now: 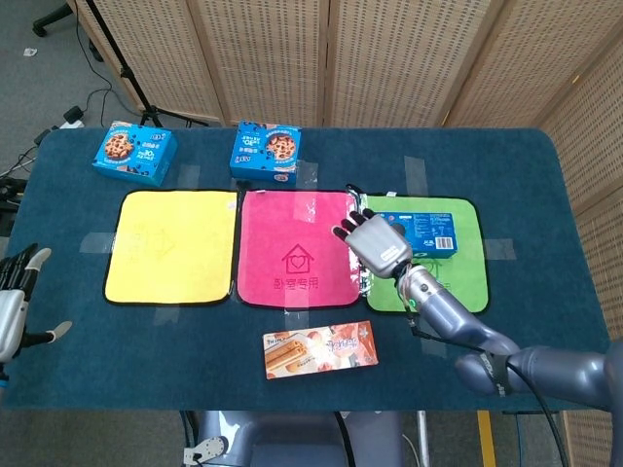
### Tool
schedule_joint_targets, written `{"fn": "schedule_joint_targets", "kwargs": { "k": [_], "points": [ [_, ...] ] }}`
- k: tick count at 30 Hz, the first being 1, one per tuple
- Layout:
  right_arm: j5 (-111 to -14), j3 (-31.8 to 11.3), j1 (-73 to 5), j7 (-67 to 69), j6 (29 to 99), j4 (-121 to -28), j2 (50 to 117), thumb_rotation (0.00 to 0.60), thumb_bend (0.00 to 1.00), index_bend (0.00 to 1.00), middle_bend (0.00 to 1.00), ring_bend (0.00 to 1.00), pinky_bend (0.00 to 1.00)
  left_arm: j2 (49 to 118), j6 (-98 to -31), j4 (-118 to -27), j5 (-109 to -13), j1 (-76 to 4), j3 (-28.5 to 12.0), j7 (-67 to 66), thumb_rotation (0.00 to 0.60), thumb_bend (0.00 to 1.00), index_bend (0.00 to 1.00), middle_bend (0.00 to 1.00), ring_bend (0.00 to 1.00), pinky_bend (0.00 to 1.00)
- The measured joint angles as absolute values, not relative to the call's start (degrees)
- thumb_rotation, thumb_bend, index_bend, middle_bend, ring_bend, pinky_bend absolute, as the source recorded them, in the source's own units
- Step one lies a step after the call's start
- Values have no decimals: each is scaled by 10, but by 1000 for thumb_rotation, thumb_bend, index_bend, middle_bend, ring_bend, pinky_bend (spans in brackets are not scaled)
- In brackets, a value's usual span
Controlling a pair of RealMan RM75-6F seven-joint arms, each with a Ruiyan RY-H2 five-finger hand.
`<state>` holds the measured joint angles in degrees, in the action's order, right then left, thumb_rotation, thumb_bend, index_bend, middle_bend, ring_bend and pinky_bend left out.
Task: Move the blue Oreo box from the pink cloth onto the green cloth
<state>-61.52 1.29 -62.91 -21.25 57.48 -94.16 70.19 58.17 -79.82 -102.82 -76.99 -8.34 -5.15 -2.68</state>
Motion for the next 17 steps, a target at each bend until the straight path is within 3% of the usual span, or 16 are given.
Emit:
{"fn": "schedule_joint_targets", "kwargs": {
  "k": [1, 3, 7, 10, 17],
  "points": [
    [-665, 11, -603, -180, 621, -943, 693, 600, 62, 1, 0, 0, 148, 580, -799, -1027, -773, -82, -50, -22, 600, 0, 0, 0, 0, 0],
    [-731, 8, -559, -132, 694, -942, 681, 600, 0, 0, 0, 0, 83, 578, -800, -1024, -778, -80, -48, -11, 600, 0, 0, 0, 0, 0],
    [-809, 7, -434, -6, 846, -928, 661, 600, 0, 0, 0, 0, 13, 574, -804, -1015, -787, -76, -45, 9, 600, 0, 0, 0, 0, 0],
    [-820, 7, -352, 68, 914, -904, 657, 600, 0, 0, 0, 0, 0, 576, -814, -1004, -789, -73, -47, 11, 600, 0, 0, 0, 0, 0],
    [-816, 18, -231, 121, 967, -874, 676, 600, 0, 0, 0, 0, 0, 587, -827, -990, -806, -70, -46, 10, 600, 0, 0, 0, 0, 0]
  ]
}}
